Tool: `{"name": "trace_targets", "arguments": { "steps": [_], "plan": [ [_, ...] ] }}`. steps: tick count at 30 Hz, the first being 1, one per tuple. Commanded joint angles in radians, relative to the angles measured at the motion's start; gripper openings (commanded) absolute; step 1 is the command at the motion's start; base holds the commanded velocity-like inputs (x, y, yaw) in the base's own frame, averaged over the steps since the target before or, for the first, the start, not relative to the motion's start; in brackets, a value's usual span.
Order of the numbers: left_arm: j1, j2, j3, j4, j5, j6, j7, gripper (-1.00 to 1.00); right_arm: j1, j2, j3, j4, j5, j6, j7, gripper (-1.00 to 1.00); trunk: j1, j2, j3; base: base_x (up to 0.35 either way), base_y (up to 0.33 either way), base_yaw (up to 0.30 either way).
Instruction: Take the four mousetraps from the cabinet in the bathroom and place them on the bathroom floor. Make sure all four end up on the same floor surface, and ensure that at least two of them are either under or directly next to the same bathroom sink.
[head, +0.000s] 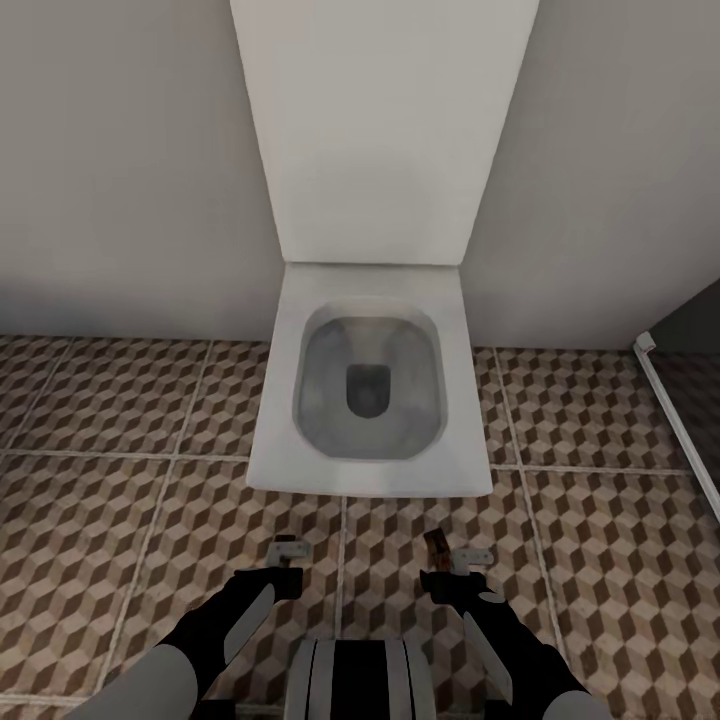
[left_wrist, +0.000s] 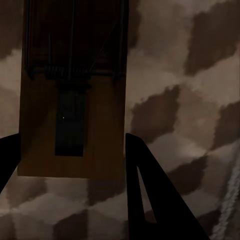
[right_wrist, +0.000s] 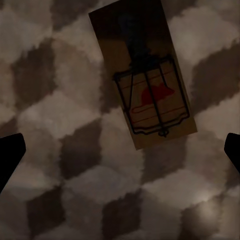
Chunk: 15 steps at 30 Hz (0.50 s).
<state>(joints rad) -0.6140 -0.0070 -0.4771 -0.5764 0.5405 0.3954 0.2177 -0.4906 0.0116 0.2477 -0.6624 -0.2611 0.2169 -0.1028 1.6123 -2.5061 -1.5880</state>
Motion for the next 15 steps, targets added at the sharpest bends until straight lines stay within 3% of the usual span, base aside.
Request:
{"name": "trace_targets", "arguments": {
  "steps": [1,15],
  "plan": [
    [0.000,0.001,-0.006,-0.002,0.007,0.003,0.011,-1.00,0.000,-0.001,0.005,-0.002,-0.010,0.004,-0.009,1.00,0.000,0.000,-0.001,0.000,0.000,0.000],
    [0.000,0.001,-0.006,-0.001,0.007,0.003,0.011,-1.00,0.000,-0.001,0.005,-0.003,-0.010,0.004,-0.009,1.00,0.000,0.000,-0.001,0.000,0.000,0.000]
  ]
}}
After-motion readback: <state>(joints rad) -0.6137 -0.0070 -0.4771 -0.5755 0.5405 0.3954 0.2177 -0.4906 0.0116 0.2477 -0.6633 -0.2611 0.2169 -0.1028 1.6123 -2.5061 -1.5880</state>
